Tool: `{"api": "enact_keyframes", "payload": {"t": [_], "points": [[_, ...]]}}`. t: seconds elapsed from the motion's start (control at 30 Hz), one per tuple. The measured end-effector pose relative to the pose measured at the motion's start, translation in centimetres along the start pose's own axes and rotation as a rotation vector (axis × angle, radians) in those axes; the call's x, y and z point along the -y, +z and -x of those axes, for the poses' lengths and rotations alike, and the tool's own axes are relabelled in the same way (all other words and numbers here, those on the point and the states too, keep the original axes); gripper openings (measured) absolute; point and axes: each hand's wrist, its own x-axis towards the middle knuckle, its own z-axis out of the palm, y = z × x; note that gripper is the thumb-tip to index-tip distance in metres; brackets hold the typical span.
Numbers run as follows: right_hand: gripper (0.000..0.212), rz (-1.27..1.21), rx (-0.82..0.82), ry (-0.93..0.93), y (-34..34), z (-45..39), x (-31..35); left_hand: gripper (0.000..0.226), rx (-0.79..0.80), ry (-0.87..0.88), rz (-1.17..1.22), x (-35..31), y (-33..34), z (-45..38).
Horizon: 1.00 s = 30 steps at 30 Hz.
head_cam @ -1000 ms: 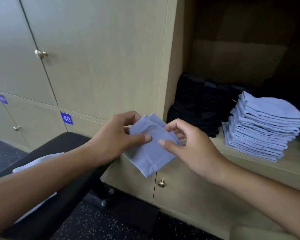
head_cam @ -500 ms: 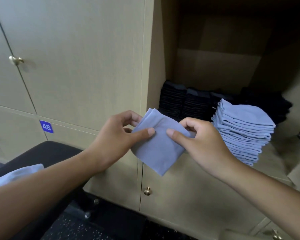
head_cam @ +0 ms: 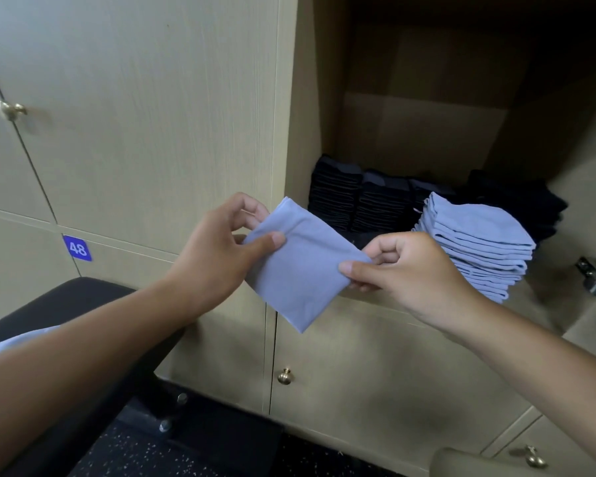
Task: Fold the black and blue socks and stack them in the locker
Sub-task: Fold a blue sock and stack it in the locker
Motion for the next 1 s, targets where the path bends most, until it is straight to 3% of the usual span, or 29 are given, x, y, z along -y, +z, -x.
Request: {"api": "enact_keyframes", "payload": {"t": [0.17, 0.27, 0.33, 0.47, 0.73, 1.0], "points": [[0.02, 0.001, -0.092, 0.0, 0.1, 0.0, -0.3, 0.036, -0.066, -0.07, 0.121, -0.8, 0.6, 0.0], [0.024, 0.106, -0.256, -0.035, 0.2, 0.2, -0.1, 0.033, -0.115, -0.066, 0.132, -1.1, 1.0, 0.0], [0.015, 0.085, -0.306, -0.05, 0.3, 0.5, 0.4, 0.028, -0.157, -0.038, 0.113, -1.3, 1.4, 0.0], [0.022, -0.133, -0.123, 0.012, 1.1, 1.6, 1.6, 0.025, -0.199, 0.021, 0.076, -1.9, 2.4, 0.1], [0.041, -0.506, -0.025, 0.109, 1.4, 1.8, 3.0, 0.015, 0.01, 0.219, 0.043, -3.6, 4.7, 1.7], [0.015, -0.412, -0.107, 0.067, -0.3, 1.3, 1.4, 0.013, 0.251, 0.263, 0.012, -3.7, 5.4, 2.1]]}}
